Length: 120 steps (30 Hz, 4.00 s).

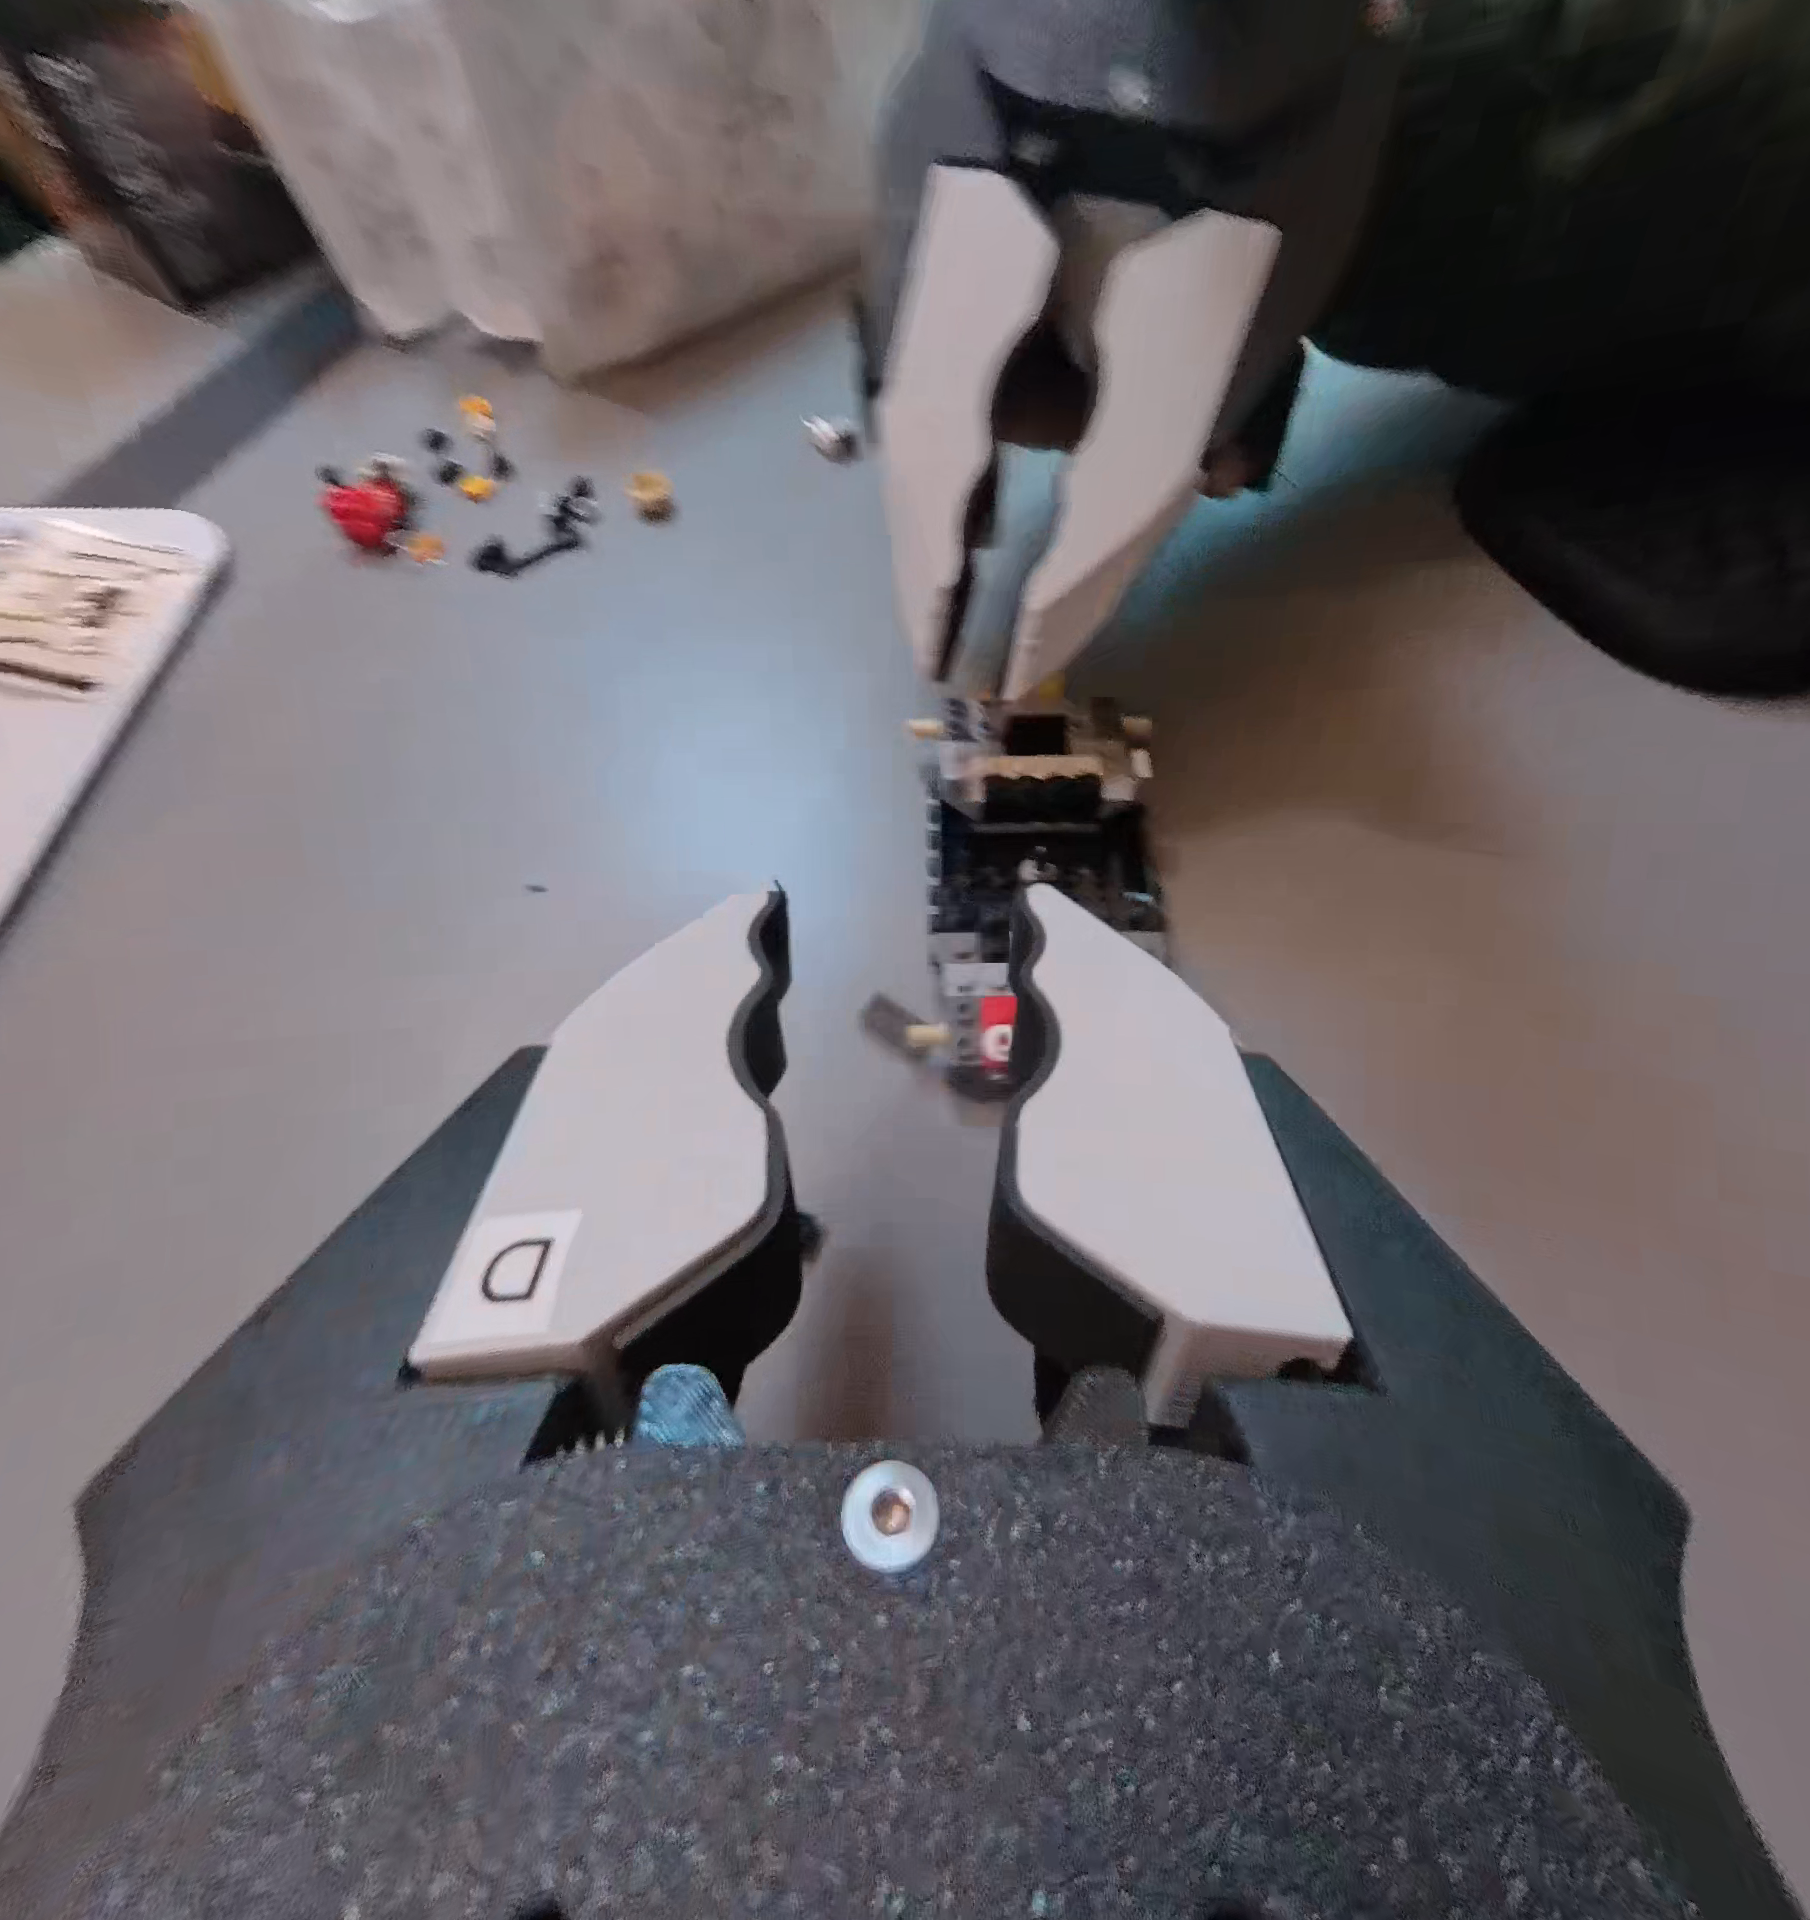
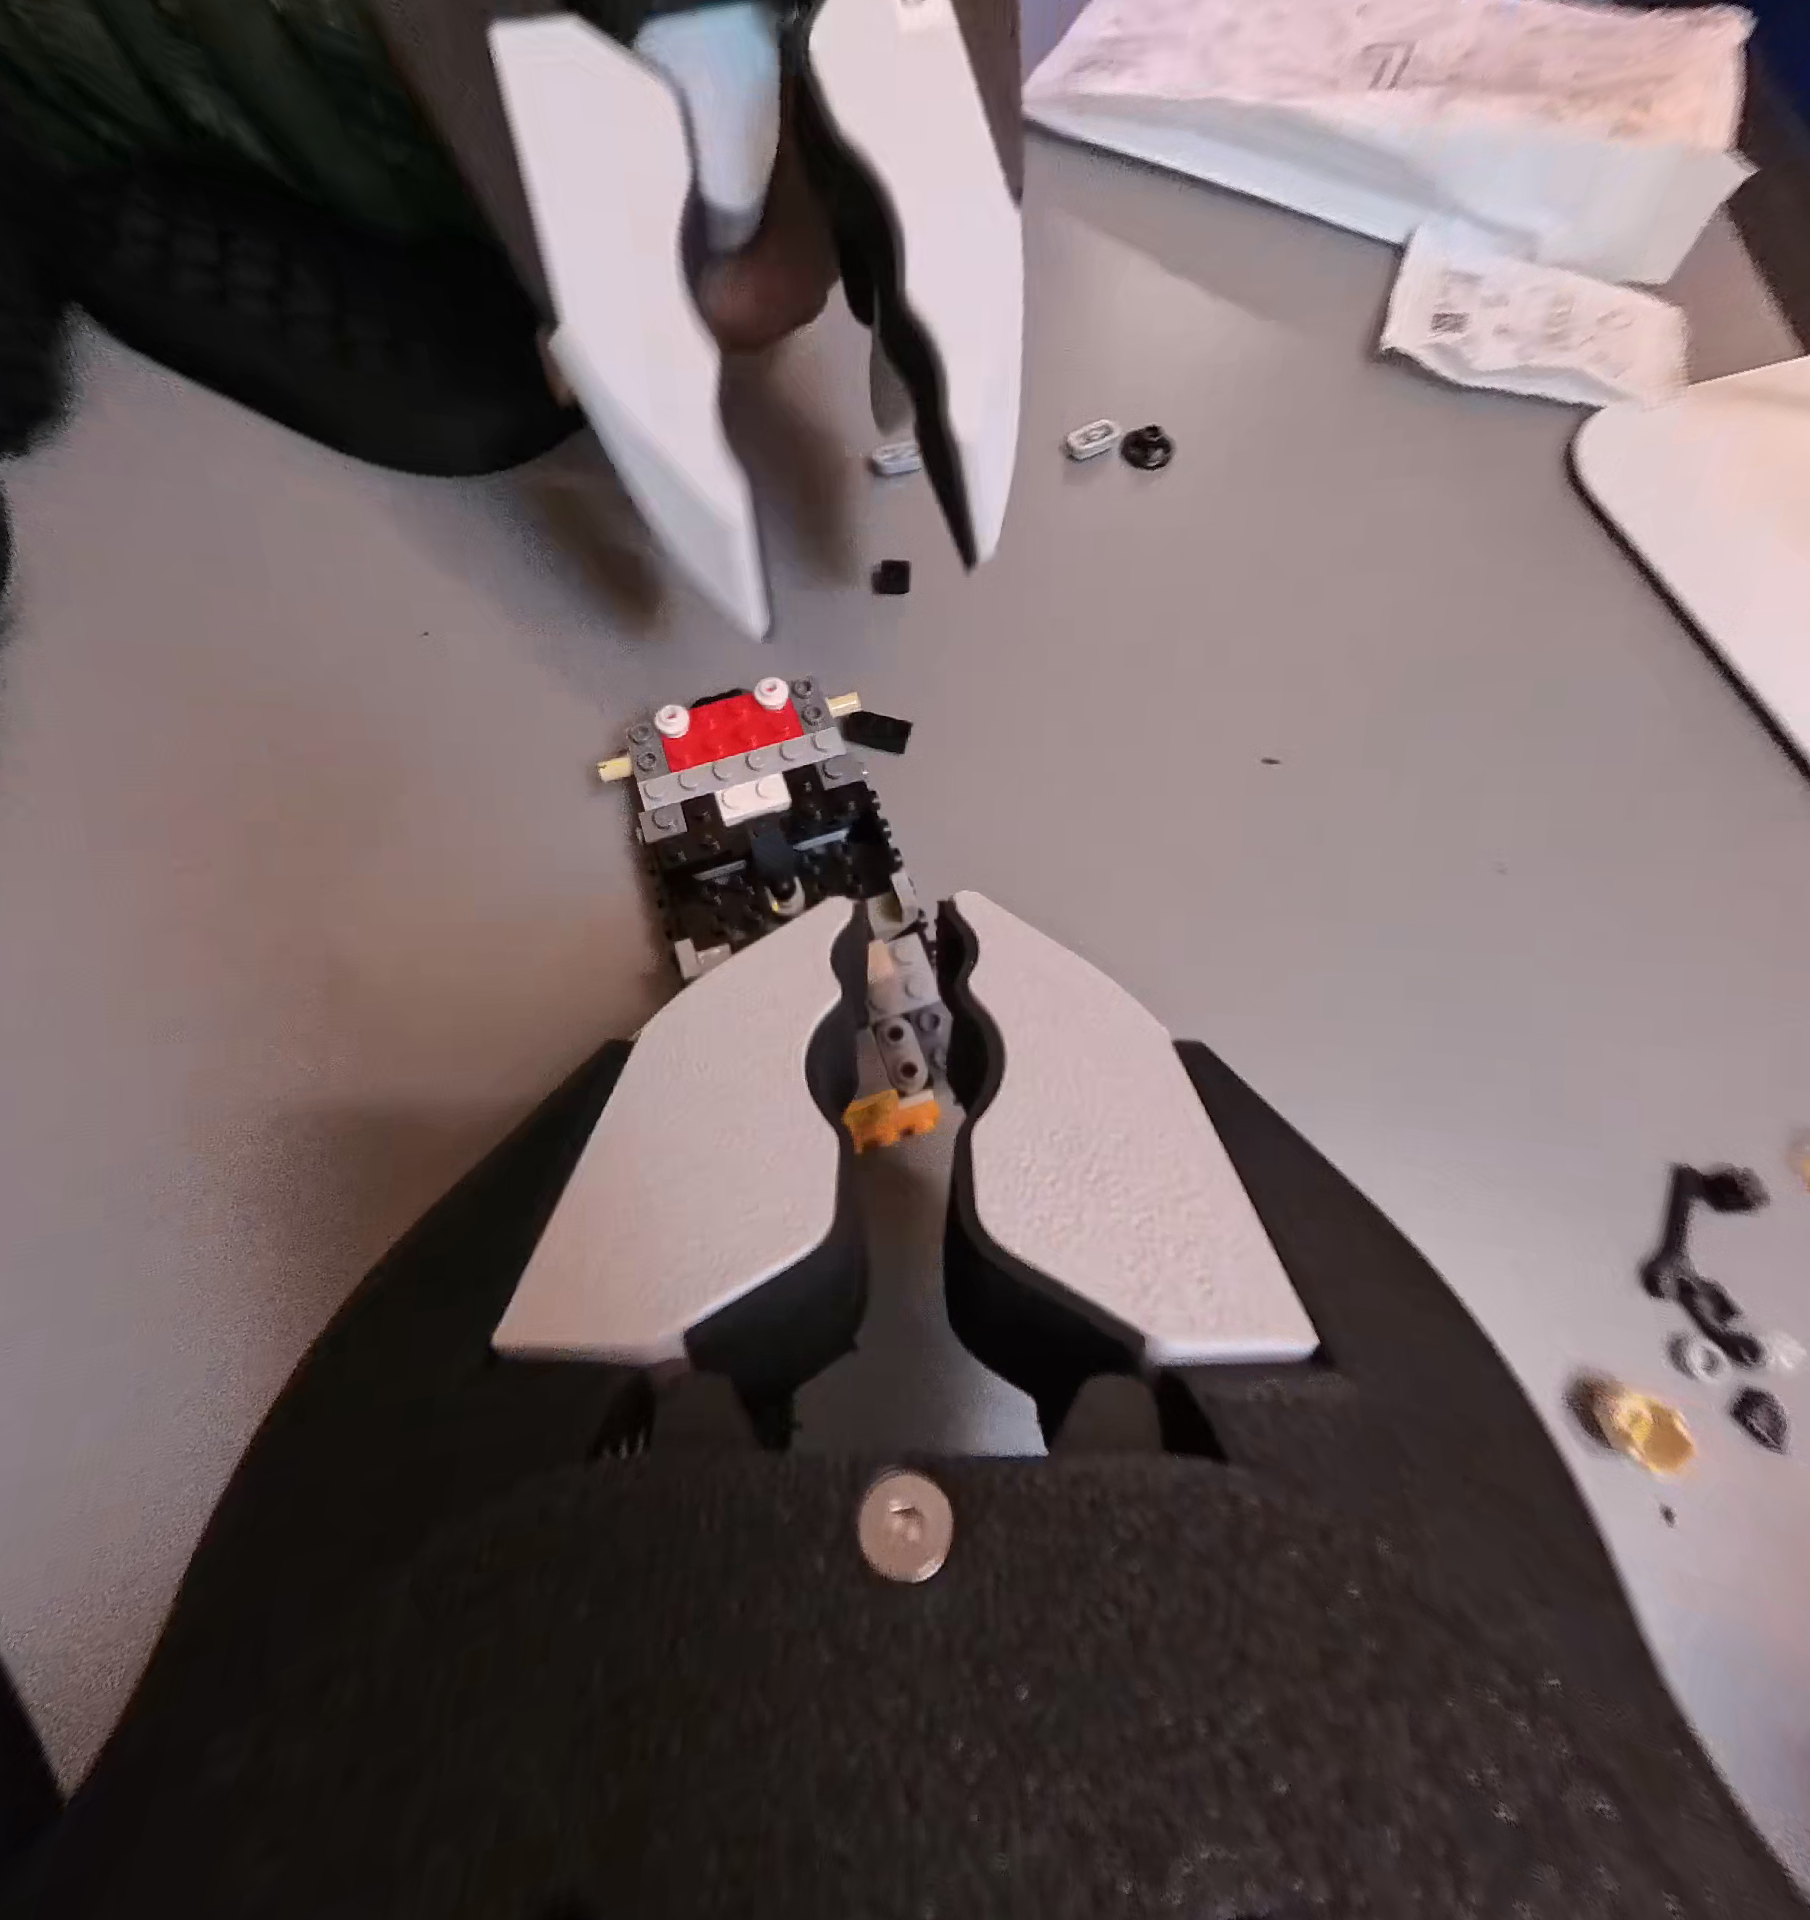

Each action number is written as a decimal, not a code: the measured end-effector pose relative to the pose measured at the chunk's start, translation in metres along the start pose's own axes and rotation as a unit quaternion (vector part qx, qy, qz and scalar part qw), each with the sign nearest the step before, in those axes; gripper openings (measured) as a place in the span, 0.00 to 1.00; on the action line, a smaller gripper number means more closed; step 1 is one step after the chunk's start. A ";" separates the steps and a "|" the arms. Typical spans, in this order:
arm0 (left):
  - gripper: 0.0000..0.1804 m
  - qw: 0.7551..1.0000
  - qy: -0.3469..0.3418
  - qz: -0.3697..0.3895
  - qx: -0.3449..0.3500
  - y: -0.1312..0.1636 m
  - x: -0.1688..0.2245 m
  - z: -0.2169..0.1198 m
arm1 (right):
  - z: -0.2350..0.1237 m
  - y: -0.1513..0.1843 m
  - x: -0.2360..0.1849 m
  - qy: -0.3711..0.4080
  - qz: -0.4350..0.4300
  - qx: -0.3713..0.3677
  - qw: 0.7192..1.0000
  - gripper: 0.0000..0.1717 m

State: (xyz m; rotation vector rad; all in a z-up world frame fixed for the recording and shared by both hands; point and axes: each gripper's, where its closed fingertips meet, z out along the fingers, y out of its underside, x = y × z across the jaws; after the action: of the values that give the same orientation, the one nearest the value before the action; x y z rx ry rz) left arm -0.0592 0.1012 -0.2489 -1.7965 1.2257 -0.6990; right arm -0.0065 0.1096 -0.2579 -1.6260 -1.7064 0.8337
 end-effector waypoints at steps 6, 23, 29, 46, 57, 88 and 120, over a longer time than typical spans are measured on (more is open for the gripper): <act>0.44 0.993 0.055 0.005 -0.100 0.024 0.036 0.036 | 0.020 0.008 -0.002 -0.069 0.007 -0.039 0.997 0.09; 0.33 0.985 0.106 0.047 -0.129 0.037 0.047 0.036 | 0.024 0.008 -0.016 -0.125 0.037 -0.018 0.991 0.02; 0.33 0.985 0.109 0.049 -0.127 0.037 0.048 0.036 | 0.024 0.007 -0.017 -0.132 0.049 -0.010 0.990 0.02; 0.32 0.987 0.101 0.065 -0.109 0.037 0.045 0.034 | 0.025 0.007 -0.017 -0.118 0.057 -0.005 0.991 0.02; 0.32 0.988 0.090 0.067 -0.108 0.037 0.041 0.032 | 0.011 -0.008 -0.007 -0.109 0.075 0.050 0.990 0.05; 0.33 0.985 0.044 0.140 -0.095 0.031 0.036 0.031 | -0.005 0.002 0.007 -0.073 0.064 0.047 0.994 0.04; 0.31 0.988 0.056 0.100 -0.102 0.035 0.034 0.028 | -0.153 -0.025 0.116 0.285 0.100 0.241 0.922 0.07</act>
State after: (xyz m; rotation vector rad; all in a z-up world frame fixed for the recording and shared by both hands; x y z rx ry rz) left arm -0.0403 0.0728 -0.2940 -1.7840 1.5781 -0.5821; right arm 0.0960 0.2281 -0.1441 -1.5068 -0.8595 0.7063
